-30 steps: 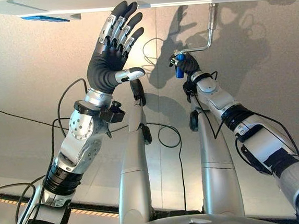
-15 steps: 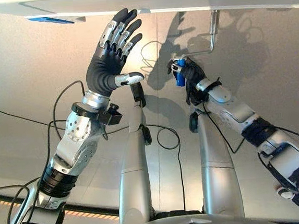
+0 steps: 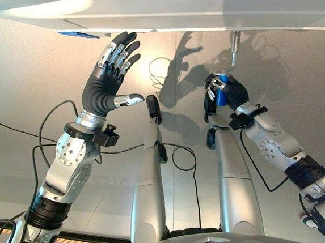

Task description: Raise the hospital bed

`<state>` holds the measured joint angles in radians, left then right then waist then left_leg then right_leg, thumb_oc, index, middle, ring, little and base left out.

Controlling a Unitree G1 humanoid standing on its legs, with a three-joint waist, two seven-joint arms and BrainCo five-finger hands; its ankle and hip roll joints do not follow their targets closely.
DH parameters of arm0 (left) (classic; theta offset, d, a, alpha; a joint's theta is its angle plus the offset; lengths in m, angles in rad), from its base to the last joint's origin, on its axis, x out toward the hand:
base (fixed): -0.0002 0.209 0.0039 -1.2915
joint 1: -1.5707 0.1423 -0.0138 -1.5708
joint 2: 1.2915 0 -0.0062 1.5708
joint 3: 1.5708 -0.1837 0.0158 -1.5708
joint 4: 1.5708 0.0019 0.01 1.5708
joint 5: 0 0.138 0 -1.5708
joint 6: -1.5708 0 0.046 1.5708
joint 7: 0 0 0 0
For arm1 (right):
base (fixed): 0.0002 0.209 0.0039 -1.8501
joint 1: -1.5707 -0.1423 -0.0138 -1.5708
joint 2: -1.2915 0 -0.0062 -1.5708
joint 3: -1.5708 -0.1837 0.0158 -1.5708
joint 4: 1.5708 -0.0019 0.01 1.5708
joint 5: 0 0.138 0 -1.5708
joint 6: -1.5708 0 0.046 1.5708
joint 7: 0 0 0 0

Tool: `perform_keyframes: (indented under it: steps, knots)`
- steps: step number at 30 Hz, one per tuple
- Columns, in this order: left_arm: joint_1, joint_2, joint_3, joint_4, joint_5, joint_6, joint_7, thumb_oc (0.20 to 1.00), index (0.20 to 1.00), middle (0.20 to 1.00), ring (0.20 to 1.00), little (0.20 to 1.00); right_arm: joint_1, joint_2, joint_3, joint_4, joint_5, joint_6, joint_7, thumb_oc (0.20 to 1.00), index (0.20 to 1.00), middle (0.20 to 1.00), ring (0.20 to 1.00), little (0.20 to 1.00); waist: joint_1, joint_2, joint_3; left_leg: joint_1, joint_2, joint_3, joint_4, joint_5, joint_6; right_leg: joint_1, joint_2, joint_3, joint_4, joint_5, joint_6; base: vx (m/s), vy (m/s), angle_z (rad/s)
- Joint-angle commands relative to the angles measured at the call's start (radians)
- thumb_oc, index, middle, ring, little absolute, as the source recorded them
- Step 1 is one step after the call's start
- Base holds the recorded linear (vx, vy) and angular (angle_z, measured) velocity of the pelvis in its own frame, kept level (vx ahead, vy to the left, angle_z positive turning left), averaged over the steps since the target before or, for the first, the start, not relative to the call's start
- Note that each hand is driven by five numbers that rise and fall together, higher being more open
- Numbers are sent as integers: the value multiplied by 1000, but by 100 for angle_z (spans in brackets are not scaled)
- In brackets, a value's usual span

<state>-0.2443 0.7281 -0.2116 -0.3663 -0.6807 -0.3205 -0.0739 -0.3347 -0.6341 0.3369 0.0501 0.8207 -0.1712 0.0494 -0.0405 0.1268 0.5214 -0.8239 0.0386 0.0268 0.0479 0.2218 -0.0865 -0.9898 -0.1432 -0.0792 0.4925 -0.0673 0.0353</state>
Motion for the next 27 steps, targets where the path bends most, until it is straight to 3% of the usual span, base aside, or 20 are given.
perform_keyframes:
  steps: [1, 6, 18, 27]
  knots:
    - [29, 22, 42, -77, 29, -60, -25, 1000, 1000, 1000, 1000, 1000, -30, 6, -89, -278, 25, -186, 102, 200, 200, 200, 200, 200, -50, -32, -1, 64, -34, 24, 114, -164, 19, 123, 13, 6, -252, 141, 117, 0, 0, 0]
    - [51, 6, 85, -95, -7, -59, -41, 1000, 1000, 1000, 1000, 1000, 11, 38, -240, -285, 62, -235, 62, 200, 200, 200, 200, 200, -59, -37, -1, 69, -33, 25, 111, -170, 19, 126, 17, 7, -251, 131, 115, 3, -6, 0]
    - [59, -13, 137, -124, -58, -56, -70, 1000, 1000, 1000, 1000, 1000, 28, 43, -436, -233, 8, -304, -62, 200, 200, 200, 200, 200, -73, -49, -1, 77, -27, 26, 105, -177, 15, 129, 24, 12, -256, 124, 115, 4, -11, -2]
    - [62, -26, 172, -141, -66, -60, -66, 1000, 1000, 1000, 1000, 1000, 41, -3, -546, -125, -195, -311, -228, 200, 200, 200, 200, 200, -81, -57, -1, 64, -27, 23, 107, -175, 20, 115, 30, 14, -254, 129, 113, 3, -3, -1]
